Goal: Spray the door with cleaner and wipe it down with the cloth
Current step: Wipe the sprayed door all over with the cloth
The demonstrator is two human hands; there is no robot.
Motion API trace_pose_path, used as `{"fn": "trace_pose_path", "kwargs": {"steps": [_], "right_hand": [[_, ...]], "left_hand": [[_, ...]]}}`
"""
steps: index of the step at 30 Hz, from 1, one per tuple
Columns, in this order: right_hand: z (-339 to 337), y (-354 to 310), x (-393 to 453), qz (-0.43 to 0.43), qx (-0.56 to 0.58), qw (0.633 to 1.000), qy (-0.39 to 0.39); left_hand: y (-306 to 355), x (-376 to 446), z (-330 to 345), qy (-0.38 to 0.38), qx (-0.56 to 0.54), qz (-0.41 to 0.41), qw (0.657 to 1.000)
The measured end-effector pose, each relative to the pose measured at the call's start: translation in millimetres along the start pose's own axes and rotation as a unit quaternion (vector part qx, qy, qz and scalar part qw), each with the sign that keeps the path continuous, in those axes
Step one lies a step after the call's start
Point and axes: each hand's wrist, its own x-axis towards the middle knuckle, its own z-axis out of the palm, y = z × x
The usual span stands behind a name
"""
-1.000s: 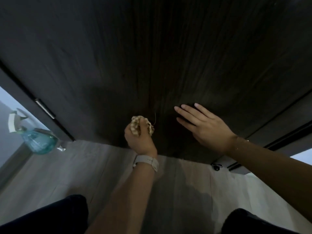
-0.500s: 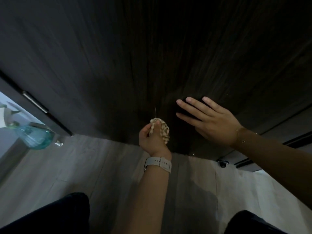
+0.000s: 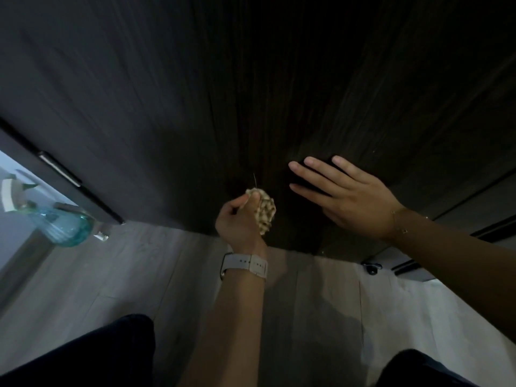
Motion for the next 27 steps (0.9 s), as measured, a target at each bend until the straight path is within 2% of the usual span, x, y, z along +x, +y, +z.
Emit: {"fn": "trace_pose_path", "kwargs": {"steps": [3, 8, 10, 13, 15, 21, 23, 25, 27], "right_hand": [[0.8, -1.6, -0.3, 0.002, -0.001, 1.000, -0.003], [2.8, -2.0, -1.1, 0.005, -0.006, 1.000, -0.004], [2.0, -1.5, -0.6, 0.005, 0.001, 1.000, -0.003], [1.7, -0.8, 0.1, 0.003, 0.008, 1.000, -0.001], [1.1, -1.3, -0.5, 0.005, 0.007, 1.000, 0.000], [0.0, -1.1, -1.3, 0.007, 0.016, 1.000, 0.001], [-0.5, -0.1, -1.5, 0.005, 0.020, 1.000, -0.001], [-0.4, 1.1, -1.6, 0.002, 0.026, 1.000, 0.001], [-0.4, 0.6, -2.2, 0.003, 0.032, 0.999, 0.001]], "left_hand": [[6.3, 5.1, -0.8, 0.000, -0.017, 0.038, 0.999], [-8.9, 15.7, -12.0, 0.008, 0.014, -0.021, 1.000], [-7.8, 15.3, -11.1, -0.003, 0.024, 0.007, 1.000], [2.9, 4.7, -2.1, -0.027, 0.044, 0.092, 0.994], [5.0, 1.6, 1.4, -0.019, 0.048, 0.112, 0.992], [-7.5, 10.5, -11.0, -0.010, 0.075, 0.018, 0.997], [3.9, 4.4, -5.2, -0.015, 0.058, 0.056, 0.997], [22.4, -5.4, 2.8, -0.026, -0.008, 0.090, 0.996], [37.7, -12.8, 6.9, -0.041, -0.077, 0.081, 0.993]]}}
